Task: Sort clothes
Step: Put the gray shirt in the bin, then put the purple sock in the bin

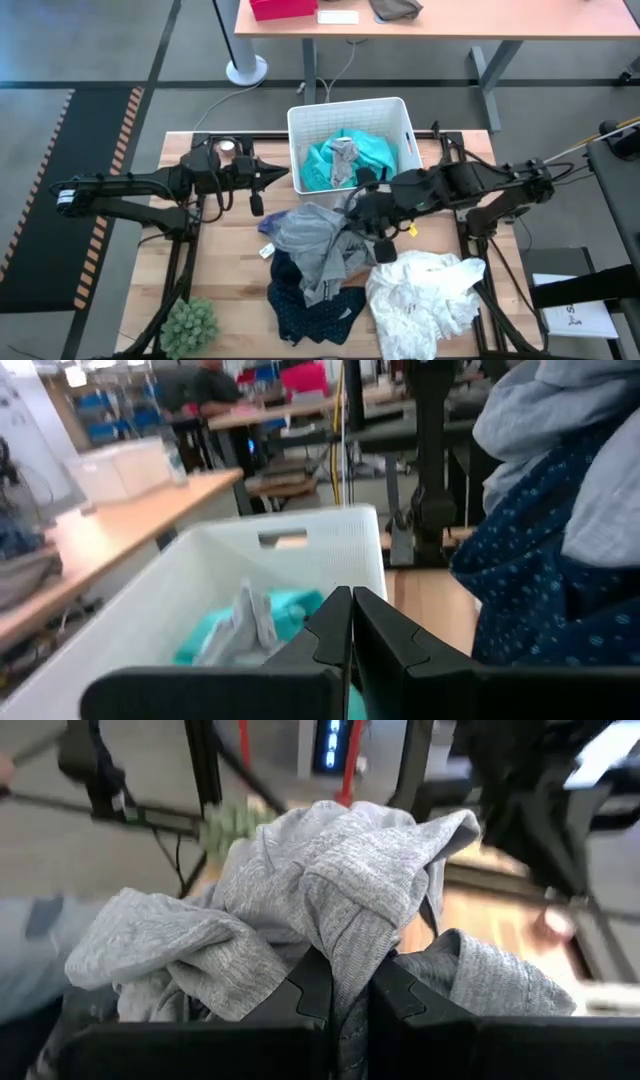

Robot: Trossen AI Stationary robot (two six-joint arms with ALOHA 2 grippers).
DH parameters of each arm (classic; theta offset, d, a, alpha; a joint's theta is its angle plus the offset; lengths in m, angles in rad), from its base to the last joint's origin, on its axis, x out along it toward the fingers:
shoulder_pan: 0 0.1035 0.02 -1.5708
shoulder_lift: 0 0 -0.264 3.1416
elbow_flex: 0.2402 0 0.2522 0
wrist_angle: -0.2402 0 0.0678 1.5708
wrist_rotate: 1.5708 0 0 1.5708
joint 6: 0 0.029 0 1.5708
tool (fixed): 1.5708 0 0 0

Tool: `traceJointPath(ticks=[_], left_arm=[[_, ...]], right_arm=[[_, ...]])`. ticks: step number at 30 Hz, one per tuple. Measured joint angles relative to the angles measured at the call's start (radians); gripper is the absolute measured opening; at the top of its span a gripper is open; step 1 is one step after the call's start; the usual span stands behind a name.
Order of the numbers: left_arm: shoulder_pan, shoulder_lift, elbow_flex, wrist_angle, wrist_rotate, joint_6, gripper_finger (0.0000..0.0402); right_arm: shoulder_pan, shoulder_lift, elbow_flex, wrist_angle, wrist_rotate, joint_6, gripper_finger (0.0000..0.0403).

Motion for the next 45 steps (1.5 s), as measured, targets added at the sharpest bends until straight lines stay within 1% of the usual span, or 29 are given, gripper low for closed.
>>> traceJointPath(ticks=[3, 8, 11, 16, 18, 21, 25, 27, 32, 35, 38, 41, 45], left_arm=[[0.000, 0.000, 0.000, -0.064, -0.006, -0.022, 0.0000], [0.000, 0.007, 0.000, -0.204, -0.083, -0.090, 0.0000], [0.000, 0.016, 0.000, -0.281, -0.126, -0.139, 0.0000], [0.000, 0.036, 0.000, -0.390, -0.158, -0.204, 0.0000], [0.000, 0.044, 0.000, -0.416, -0.174, -0.227, 0.0000], [0.000, 0.063, 0.000, -0.449, -0.191, -0.248, 0.0000], [0.000, 0.101, 0.000, -0.484, -0.192, -0.278, 0.0000], [0.000, 0.125, 0.000, -0.513, -0.193, -0.298, 0.0000], [0.000, 0.190, 0.000, -0.576, -0.191, -0.343, 0.0000], [-0.001, 0.228, -0.002, -0.584, -0.163, -0.353, 0.0000], [-0.001, 0.256, -0.028, -0.532, -0.086, -0.334, 0.0000], [-0.001, 0.262, -0.100, -0.413, -0.019, -0.311, 0.0004], [-0.001, 0.255, -0.218, -0.225, -0.008, -0.309, 0.0019]], right_arm=[[0.004, 0.023, -0.035, -0.042, -0.002, 0.016, 0.0009], [0.017, 0.057, -0.171, -0.026, -0.011, 0.054, 0.0009], [0.021, 0.072, -0.283, 0.038, -0.024, 0.084, 0.0008], [0.026, 0.084, -0.460, 0.221, -0.103, 0.125, 0.0008], [0.027, 0.091, -0.515, 0.287, -0.109, 0.138, 0.0008], [0.025, 0.114, -0.562, 0.315, -0.104, 0.153, 0.0008], [0.024, 0.153, -0.574, 0.334, -0.080, 0.164, 0.0010], [0.024, 0.173, -0.574, 0.342, -0.080, 0.174, 0.0019], [0.030, 0.188, -0.549, 0.337, -0.081, 0.188, 0.0061], [0.034, 0.183, -0.523, 0.311, -0.083, 0.184, 0.0092], [0.042, 0.158, -0.489, 0.278, -0.087, 0.175, 0.0125], [0.056, 0.126, -0.456, 0.245, -0.089, 0.162, 0.0157], [0.079, 0.072, -0.437, 0.238, -0.089, 0.147, 0.0192]])
